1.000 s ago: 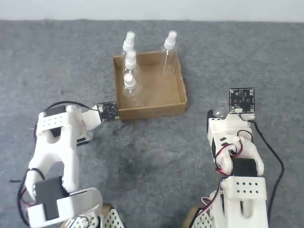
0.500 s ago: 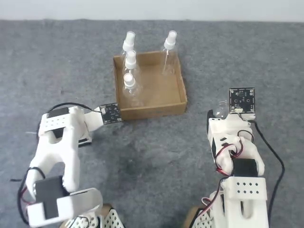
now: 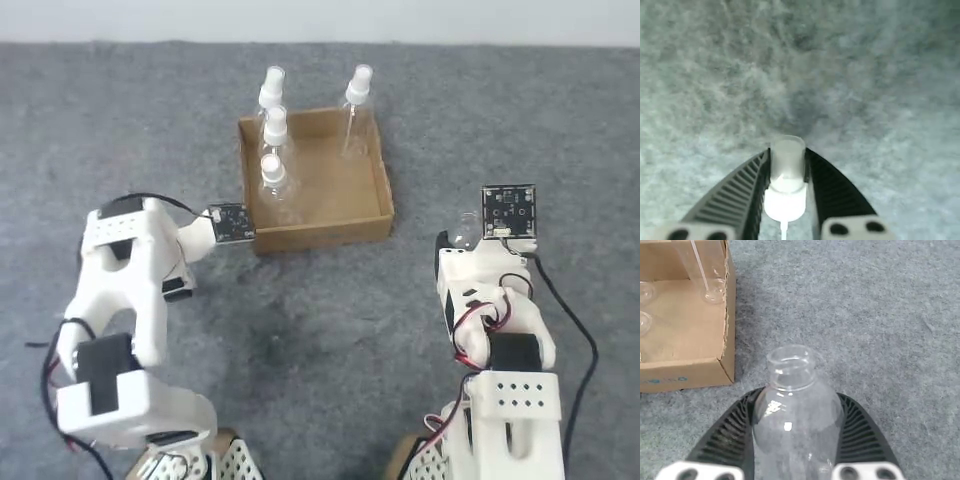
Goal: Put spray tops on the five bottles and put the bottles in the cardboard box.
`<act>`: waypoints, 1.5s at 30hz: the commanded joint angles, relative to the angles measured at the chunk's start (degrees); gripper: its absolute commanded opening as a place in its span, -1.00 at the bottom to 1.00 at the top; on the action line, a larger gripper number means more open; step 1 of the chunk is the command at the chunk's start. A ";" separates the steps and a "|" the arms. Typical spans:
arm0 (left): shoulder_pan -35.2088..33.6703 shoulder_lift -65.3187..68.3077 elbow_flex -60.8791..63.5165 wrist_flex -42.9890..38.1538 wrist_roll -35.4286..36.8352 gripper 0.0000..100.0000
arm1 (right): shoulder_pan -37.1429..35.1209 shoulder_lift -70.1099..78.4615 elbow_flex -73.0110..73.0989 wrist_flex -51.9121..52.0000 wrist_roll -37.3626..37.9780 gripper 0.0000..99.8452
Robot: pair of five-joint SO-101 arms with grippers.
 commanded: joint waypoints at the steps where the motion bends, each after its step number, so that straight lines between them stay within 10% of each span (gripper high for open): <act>1: -0.18 -3.25 -4.18 5.71 0.79 -0.95 | 0.66 -1.36 -0.97 -1.10 1.23 -0.90; 34: -0.09 -34.02 6.02 0.88 64.26 -0.97 | 0.22 -1.71 -1.32 1.45 0.97 -0.90; 45: 2.37 -43.52 14.73 -6.51 74.46 -0.98 | 0.22 -1.71 -1.32 1.54 1.23 -0.90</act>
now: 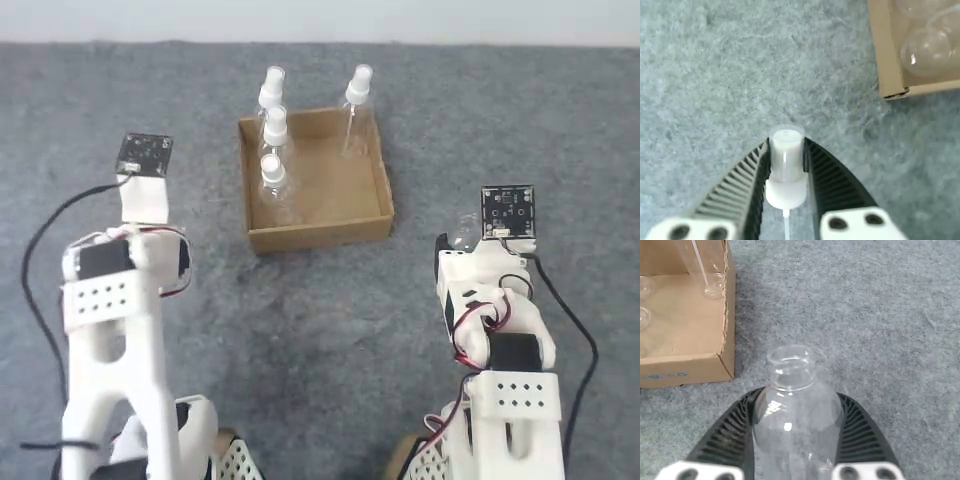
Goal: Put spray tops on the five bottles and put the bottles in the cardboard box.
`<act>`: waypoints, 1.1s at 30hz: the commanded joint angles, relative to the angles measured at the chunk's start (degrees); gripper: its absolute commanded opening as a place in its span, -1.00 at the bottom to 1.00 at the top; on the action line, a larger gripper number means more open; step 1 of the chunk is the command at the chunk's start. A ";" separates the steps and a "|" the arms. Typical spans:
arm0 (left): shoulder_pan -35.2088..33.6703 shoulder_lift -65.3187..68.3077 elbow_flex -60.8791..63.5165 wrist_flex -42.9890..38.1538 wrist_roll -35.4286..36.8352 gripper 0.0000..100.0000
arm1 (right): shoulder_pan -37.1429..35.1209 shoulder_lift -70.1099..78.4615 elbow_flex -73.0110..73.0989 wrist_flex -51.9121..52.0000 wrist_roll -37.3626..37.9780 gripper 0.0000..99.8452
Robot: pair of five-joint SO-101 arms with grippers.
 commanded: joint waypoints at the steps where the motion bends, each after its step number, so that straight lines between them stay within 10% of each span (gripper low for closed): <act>1: 0.70 -8.97 2.68 -3.96 3.52 -0.98 | 0.22 -1.71 -1.32 0.66 1.14 -0.90; 33: 5.36 -39.91 6.64 -10.55 30.15 -0.98 | -11.47 -32.31 7.91 8.92 1.23 -0.90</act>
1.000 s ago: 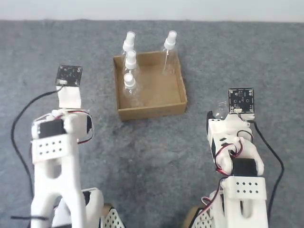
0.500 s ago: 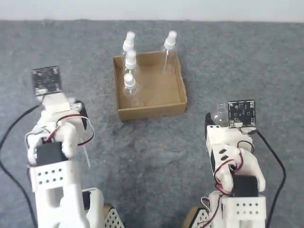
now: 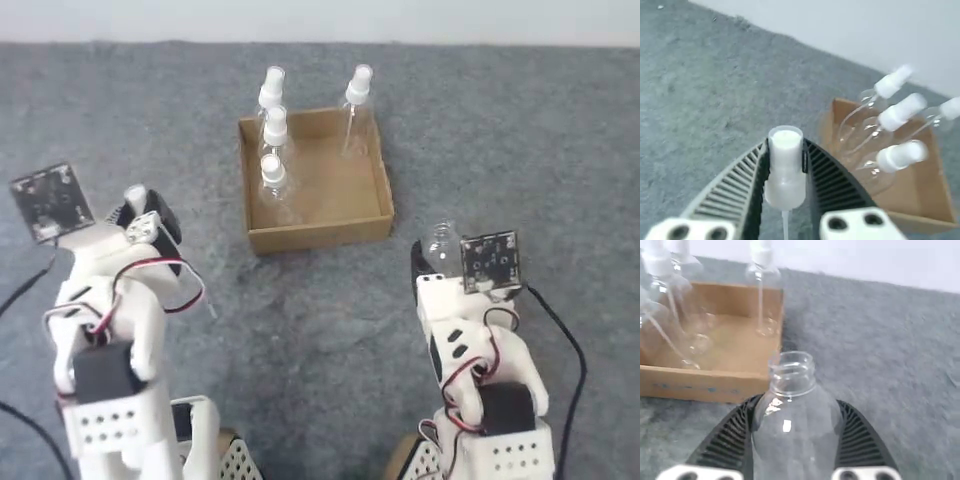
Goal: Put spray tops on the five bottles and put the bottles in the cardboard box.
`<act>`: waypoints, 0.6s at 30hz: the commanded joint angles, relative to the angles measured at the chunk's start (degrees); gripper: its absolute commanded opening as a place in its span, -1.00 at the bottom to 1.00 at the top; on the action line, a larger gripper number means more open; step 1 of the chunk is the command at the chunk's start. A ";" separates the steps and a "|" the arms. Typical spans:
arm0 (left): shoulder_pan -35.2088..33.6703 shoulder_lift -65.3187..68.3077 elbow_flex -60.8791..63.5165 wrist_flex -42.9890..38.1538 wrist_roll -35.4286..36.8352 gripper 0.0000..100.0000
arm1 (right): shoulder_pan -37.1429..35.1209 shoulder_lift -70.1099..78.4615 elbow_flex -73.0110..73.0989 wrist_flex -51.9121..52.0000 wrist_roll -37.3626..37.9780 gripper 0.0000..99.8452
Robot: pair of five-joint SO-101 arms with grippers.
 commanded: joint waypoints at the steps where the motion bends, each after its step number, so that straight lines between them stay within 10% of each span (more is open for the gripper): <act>1: 4.13 -5.63 -0.66 -1.85 3.25 -0.98 | -3.38 -5.58 0.97 0.57 1.05 -0.90; 18: 22.24 -18.37 -0.57 -9.23 7.65 -0.98 | -7.78 -10.24 4.31 0.13 4.66 -0.90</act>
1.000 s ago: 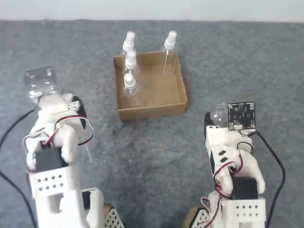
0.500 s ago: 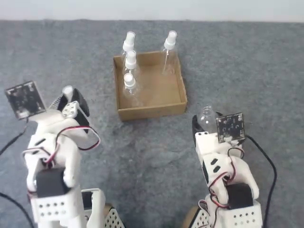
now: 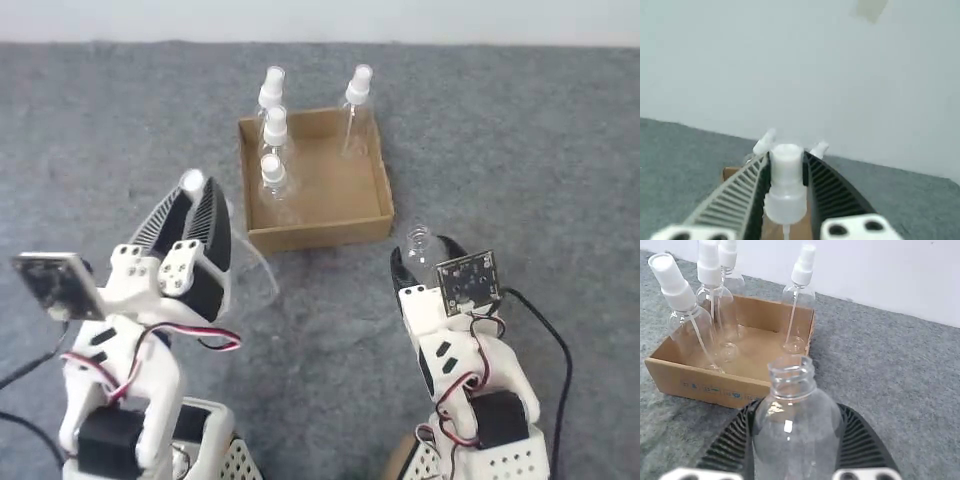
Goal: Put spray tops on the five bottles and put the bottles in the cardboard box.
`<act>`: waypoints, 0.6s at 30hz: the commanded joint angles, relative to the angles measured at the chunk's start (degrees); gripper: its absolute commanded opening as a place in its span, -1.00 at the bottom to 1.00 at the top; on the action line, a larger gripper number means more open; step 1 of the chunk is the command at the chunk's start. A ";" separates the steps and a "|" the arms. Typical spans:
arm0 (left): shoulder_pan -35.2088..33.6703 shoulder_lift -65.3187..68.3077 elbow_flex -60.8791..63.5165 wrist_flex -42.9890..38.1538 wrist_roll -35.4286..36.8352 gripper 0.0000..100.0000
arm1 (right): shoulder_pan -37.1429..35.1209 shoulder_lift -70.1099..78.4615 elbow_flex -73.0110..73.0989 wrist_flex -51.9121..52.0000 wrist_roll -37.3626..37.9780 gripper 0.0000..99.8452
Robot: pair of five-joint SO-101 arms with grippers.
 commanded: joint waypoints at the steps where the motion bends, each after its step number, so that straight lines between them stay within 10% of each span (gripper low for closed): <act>1: 2.81 -0.44 -0.48 -6.42 0.70 -0.98 | -2.59 -1.10 -0.70 0.22 1.23 -0.90; 18: 6.86 -0.79 4.00 -21.89 4.31 -0.98 | -10.51 -1.10 2.55 -2.33 1.32 -0.90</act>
